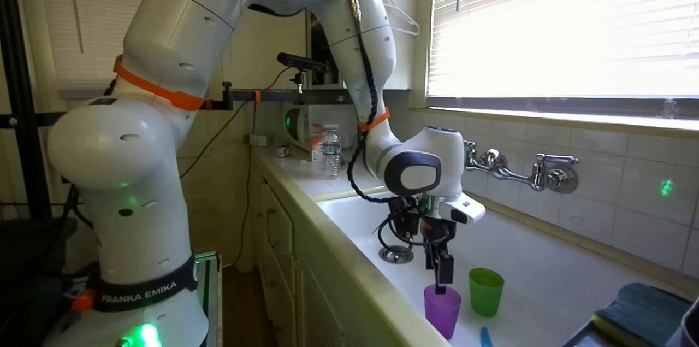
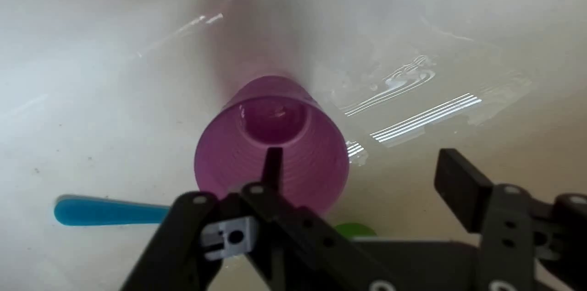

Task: Move the purple cup to the left, then pour the water from the green cup into the purple cup

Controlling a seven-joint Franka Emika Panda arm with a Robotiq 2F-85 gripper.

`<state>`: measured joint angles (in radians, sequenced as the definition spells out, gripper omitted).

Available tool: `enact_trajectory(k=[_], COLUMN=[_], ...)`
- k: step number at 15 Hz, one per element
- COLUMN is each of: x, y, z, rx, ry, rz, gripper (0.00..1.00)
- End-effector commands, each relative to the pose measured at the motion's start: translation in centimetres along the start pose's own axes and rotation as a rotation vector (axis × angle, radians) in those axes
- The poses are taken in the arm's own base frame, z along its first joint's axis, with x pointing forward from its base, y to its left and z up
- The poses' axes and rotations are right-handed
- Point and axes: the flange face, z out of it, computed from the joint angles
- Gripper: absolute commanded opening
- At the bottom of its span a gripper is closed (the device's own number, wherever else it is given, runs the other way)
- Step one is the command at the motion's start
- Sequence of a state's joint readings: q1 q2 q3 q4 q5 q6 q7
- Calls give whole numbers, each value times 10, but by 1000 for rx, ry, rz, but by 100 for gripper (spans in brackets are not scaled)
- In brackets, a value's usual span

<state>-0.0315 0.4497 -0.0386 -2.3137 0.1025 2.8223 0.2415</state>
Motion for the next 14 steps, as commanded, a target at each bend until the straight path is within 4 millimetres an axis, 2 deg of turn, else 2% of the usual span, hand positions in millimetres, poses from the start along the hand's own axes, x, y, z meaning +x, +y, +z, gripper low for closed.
enact_trajectory(k=[1,8,14], x=[9,17,31], y=[-5,-20,-49], z=[21,33,18], rx=[-9,11,42], ry=[9,-2,25], rz=[-34,-84,-150], gripper=[54,2,1])
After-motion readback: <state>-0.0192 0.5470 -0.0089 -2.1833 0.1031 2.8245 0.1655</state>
